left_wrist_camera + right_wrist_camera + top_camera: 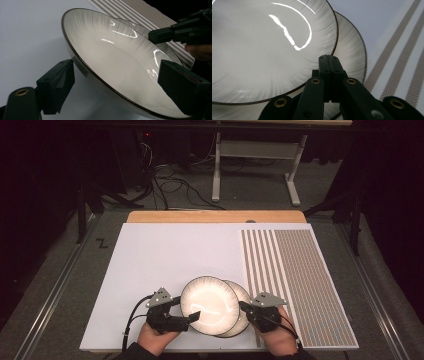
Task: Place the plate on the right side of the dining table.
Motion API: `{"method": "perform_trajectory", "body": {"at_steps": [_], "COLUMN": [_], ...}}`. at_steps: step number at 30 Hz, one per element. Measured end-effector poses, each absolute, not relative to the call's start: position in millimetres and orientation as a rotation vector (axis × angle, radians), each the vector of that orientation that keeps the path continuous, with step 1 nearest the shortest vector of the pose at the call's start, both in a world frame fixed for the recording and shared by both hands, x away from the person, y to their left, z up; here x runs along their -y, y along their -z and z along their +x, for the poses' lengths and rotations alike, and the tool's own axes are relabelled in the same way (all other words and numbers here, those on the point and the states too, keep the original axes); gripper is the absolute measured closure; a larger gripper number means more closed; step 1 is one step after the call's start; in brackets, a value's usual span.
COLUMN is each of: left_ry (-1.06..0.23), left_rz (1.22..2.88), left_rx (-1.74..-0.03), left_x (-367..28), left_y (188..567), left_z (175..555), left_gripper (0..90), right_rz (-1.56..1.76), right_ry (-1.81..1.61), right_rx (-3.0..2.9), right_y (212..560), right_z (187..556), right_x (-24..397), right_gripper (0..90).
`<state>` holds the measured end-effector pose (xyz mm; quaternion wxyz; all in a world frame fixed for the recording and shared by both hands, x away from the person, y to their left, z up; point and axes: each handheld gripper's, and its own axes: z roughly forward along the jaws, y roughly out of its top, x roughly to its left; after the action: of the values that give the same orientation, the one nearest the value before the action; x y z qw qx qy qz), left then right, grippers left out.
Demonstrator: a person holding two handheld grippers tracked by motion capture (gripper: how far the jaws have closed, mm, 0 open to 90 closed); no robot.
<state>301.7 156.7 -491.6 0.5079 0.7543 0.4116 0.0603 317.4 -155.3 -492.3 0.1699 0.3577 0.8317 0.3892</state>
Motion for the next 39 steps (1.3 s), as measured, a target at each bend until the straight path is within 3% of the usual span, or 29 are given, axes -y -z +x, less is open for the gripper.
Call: {"method": "perform_trajectory", "body": {"at_steps": [13,16,24,39], "left_ry": [-0.066,-0.055,-0.072,-0.150], "left_rz": [1.844,1.819,1.822,1.817], "left_rx": [-1.036,-1.082,-1.123,-1.164], "left_x": [-155.4,-159.4,-162.1,-158.6], "left_y": [493.1,492.7,491.2,486.3], "left_z": [303.0,303.8,304.1,303.6], "left_gripper": [21.8,32.3,46.6,62.2], "right_rz": [0.969,0.972,0.973,0.997], "right_ry": [-1.107,-1.107,-1.109,-1.133], "right_rx": [-2.387,-2.391,-2.383,-2.343], "right_y": [492.3,492.1,491.8,486.7], "right_z": [312.7,311.9,312.4,310.6], "right_x": [145.6,145.3,146.5,152.2], "right_gripper": [90.0,90.0,90.0,90.0]}}
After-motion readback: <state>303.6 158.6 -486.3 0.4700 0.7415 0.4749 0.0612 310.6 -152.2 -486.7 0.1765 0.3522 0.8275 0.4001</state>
